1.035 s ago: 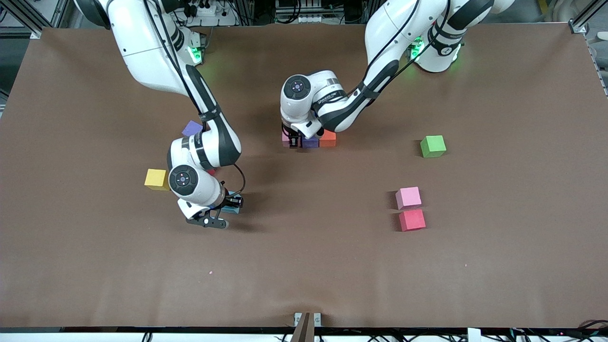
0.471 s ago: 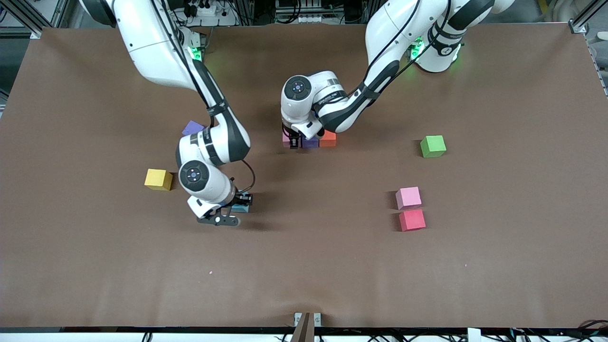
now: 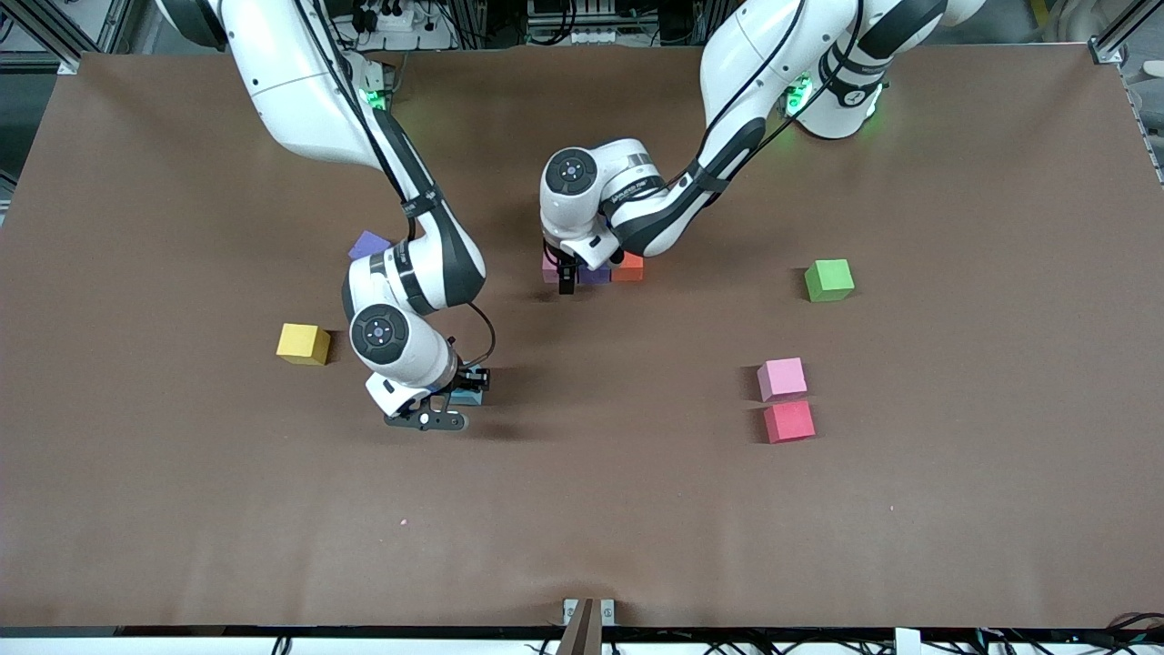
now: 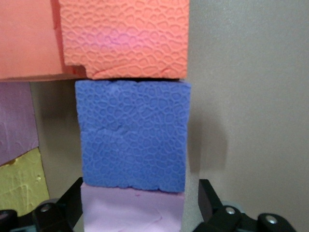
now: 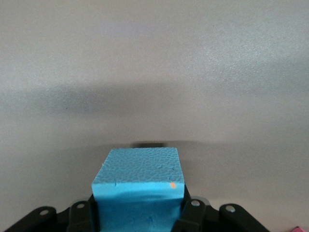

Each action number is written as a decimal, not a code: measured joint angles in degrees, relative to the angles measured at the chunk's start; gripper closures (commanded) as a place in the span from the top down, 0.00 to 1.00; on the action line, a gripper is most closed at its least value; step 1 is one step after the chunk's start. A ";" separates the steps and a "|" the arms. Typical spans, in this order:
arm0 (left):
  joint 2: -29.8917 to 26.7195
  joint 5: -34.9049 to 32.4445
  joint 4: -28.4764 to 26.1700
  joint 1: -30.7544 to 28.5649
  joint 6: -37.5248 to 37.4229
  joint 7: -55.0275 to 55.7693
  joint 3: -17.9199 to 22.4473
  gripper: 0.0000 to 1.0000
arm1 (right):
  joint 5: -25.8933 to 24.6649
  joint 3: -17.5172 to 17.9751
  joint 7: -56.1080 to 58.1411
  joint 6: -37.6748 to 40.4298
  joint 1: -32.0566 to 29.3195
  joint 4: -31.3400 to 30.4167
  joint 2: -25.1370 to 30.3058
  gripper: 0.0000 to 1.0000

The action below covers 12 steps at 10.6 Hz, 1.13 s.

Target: Form number 2 with 11 blocks

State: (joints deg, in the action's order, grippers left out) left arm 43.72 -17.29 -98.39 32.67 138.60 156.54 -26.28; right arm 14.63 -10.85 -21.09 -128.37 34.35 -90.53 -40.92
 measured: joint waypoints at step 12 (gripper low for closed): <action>-9.96 -1.36 0.76 -5.81 -8.46 -4.67 -0.28 1.00 | 0.13 0.33 -5.57 5.03 8.65 0.95 1.37 0.47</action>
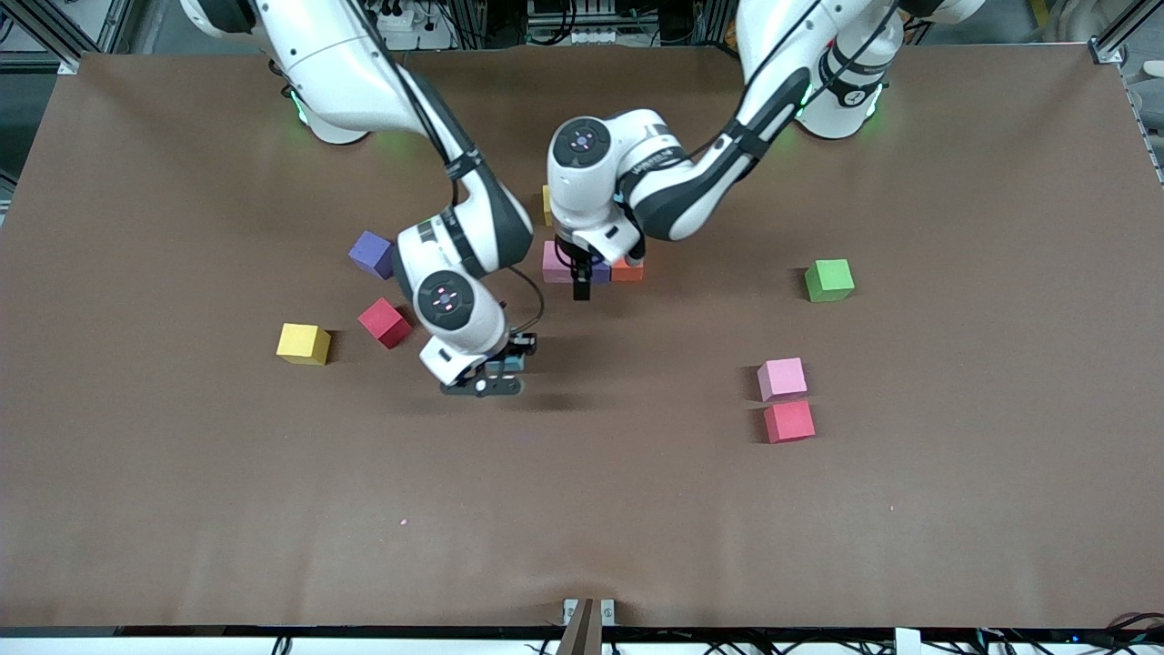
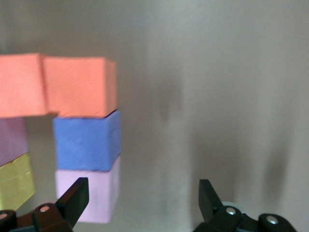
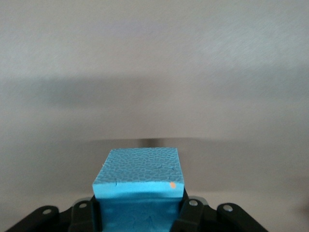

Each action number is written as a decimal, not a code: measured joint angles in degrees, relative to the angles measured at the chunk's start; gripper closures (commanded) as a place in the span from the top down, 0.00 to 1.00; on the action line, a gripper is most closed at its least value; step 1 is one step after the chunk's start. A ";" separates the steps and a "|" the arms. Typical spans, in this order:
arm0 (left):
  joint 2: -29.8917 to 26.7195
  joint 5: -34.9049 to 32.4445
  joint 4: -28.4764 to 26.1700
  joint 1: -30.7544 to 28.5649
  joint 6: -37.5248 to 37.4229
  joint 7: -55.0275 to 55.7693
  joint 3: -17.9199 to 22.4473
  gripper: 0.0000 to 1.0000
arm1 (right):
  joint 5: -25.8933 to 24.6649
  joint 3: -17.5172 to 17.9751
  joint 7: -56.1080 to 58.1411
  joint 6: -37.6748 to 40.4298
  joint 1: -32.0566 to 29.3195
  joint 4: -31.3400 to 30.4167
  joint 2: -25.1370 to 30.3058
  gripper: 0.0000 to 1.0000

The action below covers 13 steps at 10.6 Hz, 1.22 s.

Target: Form number 2 with 11 blocks

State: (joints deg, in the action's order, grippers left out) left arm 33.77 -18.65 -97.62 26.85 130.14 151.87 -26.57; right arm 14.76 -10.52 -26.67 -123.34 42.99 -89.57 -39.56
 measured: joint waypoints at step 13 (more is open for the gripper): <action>-0.65 -0.09 -0.08 -22.38 -0.17 -46.44 0.27 1.00 | -0.03 0.10 -5.95 -2.64 10.27 -4.43 -0.14 0.48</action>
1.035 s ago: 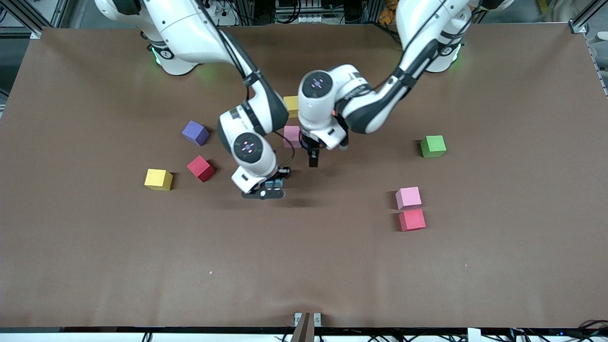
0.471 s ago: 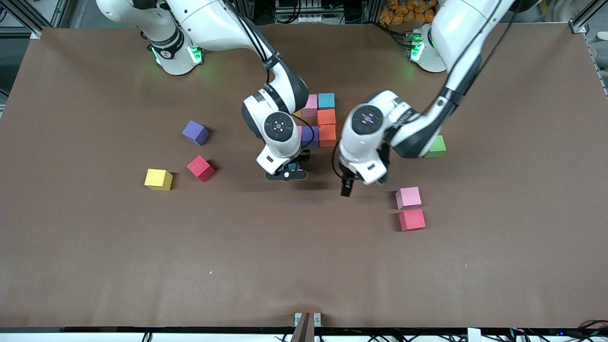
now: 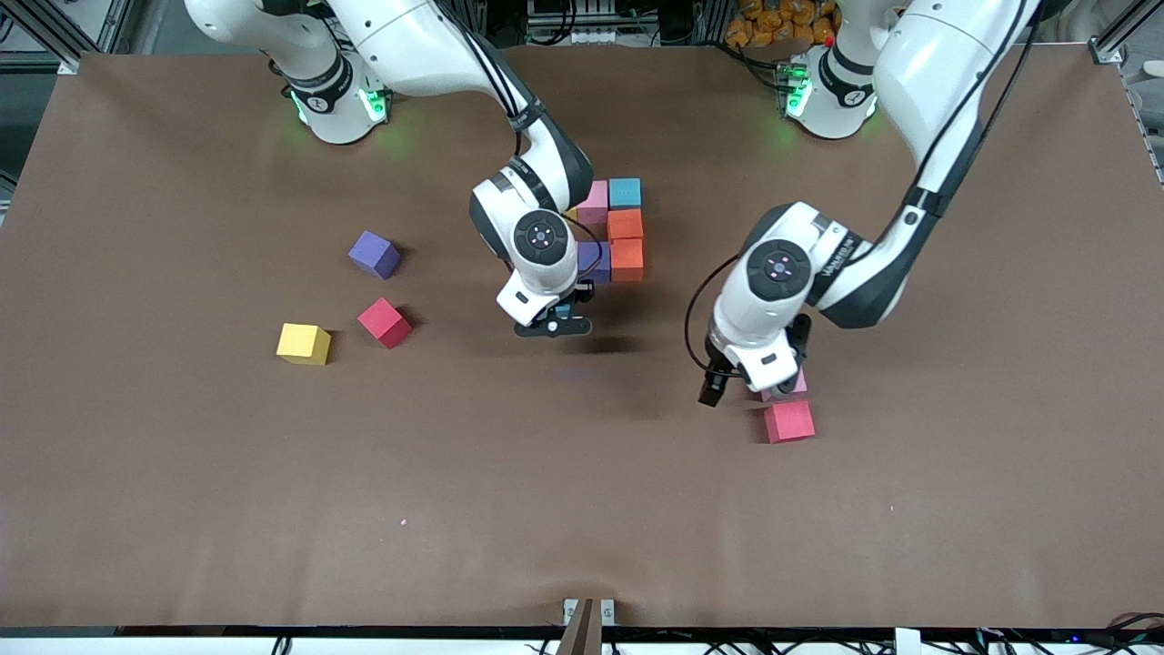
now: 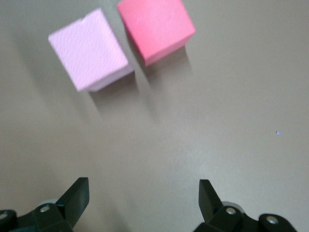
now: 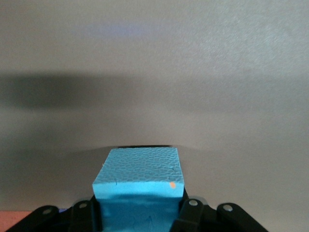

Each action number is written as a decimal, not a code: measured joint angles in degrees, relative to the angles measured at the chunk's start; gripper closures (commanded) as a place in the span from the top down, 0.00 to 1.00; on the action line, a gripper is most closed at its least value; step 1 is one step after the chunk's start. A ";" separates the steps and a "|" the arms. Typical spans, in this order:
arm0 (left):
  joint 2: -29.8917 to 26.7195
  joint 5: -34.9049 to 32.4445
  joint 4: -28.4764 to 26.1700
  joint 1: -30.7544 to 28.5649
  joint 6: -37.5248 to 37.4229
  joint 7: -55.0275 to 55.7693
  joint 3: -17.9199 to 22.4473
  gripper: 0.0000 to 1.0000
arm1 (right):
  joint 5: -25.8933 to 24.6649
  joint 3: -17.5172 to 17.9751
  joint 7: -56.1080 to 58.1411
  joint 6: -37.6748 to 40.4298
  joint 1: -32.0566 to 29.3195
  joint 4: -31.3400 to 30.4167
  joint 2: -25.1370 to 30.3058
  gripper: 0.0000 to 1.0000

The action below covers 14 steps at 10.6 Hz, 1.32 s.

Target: Form number 2 with 11 blocks

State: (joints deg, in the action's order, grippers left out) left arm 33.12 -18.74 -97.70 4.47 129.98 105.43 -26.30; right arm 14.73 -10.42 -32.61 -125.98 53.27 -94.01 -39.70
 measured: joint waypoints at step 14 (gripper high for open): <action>2.17 -0.08 -1.50 -8.40 -5.57 -58.27 0.36 1.00 | -0.02 -0.01 -0.08 -2.72 1.83 -2.58 0.22 1.00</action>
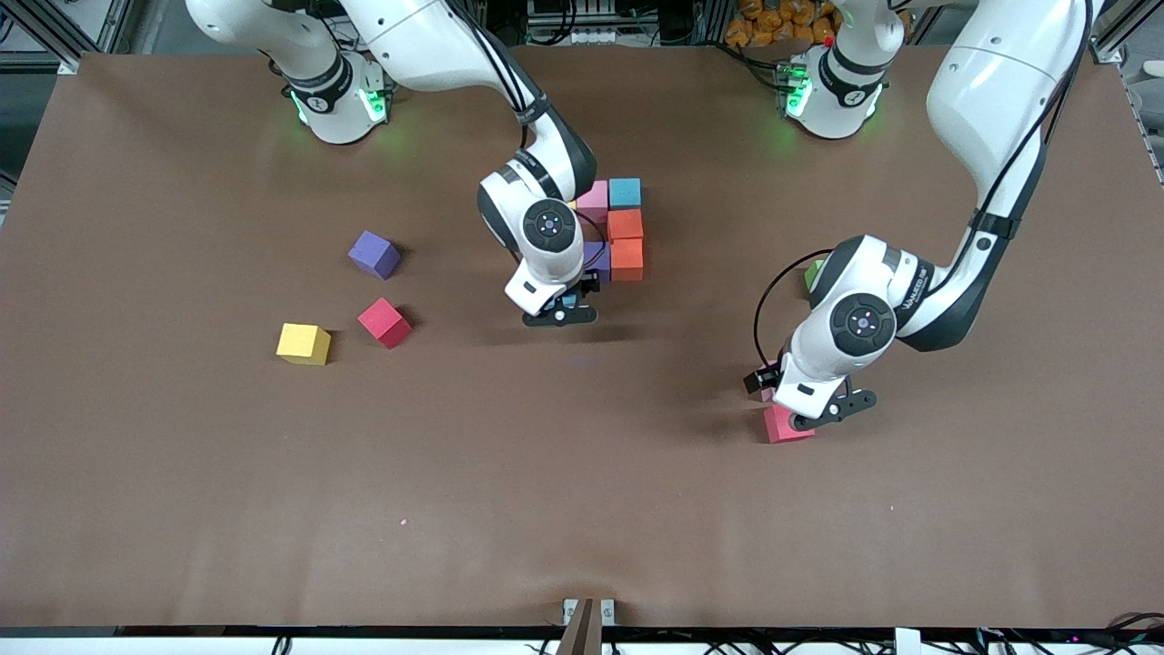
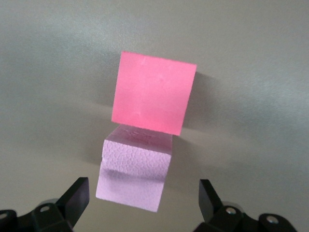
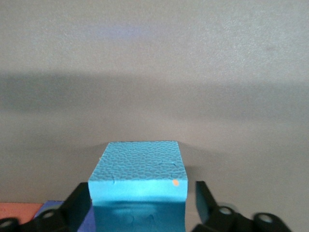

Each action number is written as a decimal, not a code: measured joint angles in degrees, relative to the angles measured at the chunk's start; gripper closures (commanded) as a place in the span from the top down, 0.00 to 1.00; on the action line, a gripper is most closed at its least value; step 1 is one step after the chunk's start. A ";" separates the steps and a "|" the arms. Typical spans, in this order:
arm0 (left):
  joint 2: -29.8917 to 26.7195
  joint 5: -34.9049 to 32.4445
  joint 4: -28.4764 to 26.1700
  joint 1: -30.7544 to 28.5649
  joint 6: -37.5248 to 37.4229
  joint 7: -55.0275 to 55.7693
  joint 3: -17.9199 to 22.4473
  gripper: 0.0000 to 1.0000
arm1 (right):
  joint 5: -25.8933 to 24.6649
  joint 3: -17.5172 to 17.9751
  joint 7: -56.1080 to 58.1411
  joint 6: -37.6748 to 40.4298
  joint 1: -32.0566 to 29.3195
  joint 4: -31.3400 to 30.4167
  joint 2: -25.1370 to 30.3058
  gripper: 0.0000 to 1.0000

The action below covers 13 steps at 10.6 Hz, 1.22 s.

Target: Form number 2 with 11 blocks

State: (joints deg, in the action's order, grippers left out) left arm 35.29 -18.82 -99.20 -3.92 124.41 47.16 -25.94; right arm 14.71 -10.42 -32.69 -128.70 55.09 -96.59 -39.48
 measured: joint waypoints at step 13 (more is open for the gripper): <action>3.94 -2.80 0.02 -1.18 1.31 -4.25 -0.15 0.54 | -1.99 -2.04 21.54 13.88 -21.72 -1.97 9.00 1.00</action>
State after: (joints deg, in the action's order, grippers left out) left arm 39.23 -21.62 -99.18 -5.10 125.72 42.91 -26.09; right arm 12.72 -12.46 -11.15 -114.82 33.37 -98.56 -30.49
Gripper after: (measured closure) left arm 0.216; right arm 0.000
